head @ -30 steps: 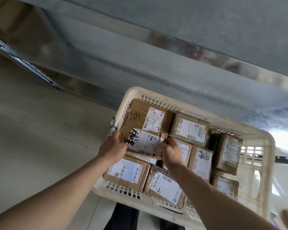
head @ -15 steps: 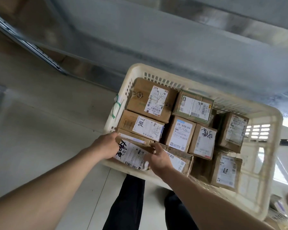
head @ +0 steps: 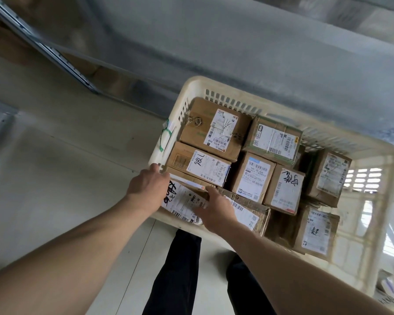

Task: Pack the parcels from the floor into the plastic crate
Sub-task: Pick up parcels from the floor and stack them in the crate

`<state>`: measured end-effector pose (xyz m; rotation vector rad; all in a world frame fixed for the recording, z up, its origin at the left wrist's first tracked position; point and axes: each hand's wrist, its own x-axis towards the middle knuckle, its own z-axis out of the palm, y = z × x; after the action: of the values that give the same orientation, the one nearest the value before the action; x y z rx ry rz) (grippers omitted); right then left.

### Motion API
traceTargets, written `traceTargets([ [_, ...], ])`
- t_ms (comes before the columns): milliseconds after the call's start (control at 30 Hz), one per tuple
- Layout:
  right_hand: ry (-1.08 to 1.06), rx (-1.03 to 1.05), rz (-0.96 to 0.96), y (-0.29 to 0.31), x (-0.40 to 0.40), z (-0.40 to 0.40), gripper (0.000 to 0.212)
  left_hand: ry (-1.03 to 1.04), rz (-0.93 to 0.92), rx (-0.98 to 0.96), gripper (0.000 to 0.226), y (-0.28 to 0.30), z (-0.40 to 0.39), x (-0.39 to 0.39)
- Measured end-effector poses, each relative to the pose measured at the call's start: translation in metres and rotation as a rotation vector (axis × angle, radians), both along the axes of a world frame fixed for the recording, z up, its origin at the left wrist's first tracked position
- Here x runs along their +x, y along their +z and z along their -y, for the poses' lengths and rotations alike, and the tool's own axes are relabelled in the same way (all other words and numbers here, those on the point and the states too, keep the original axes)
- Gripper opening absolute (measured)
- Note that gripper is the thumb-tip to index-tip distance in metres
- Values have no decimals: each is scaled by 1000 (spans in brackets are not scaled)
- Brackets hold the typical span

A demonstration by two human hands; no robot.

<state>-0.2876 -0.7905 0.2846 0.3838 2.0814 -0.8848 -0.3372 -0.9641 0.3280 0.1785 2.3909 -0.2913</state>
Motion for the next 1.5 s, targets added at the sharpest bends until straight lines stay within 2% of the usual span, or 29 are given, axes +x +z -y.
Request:
traceTargets([
  [67,39,16,-10,-2,3,2,63,-44,-11,-23,44,-4,1,1],
  [300,48,75,-53,-13,6,9,55,-112,17,-50,42,-12,5,-5],
  [400,19,65,-47,-11,7,10,60,-122,54,-52,46,-14,9,-9],
  [533,-28,2,26,-5,11,7,90,-68,170,-13,79,-13,10,-13],
  [633,-11,26,45,-4,13,10,122,-93,166,-33,98,-16,10,-10],
  [767,47,79,33,-5,12,12,136,-108,139,-32,110,-17,12,-9],
  [1200,61,58,9,15,9,-2,138,-38,127,3,123,4,4,-6],
  [1500,-25,9,-134,63,3,-60,107,32,51,58,115,59,-45,-6],
])
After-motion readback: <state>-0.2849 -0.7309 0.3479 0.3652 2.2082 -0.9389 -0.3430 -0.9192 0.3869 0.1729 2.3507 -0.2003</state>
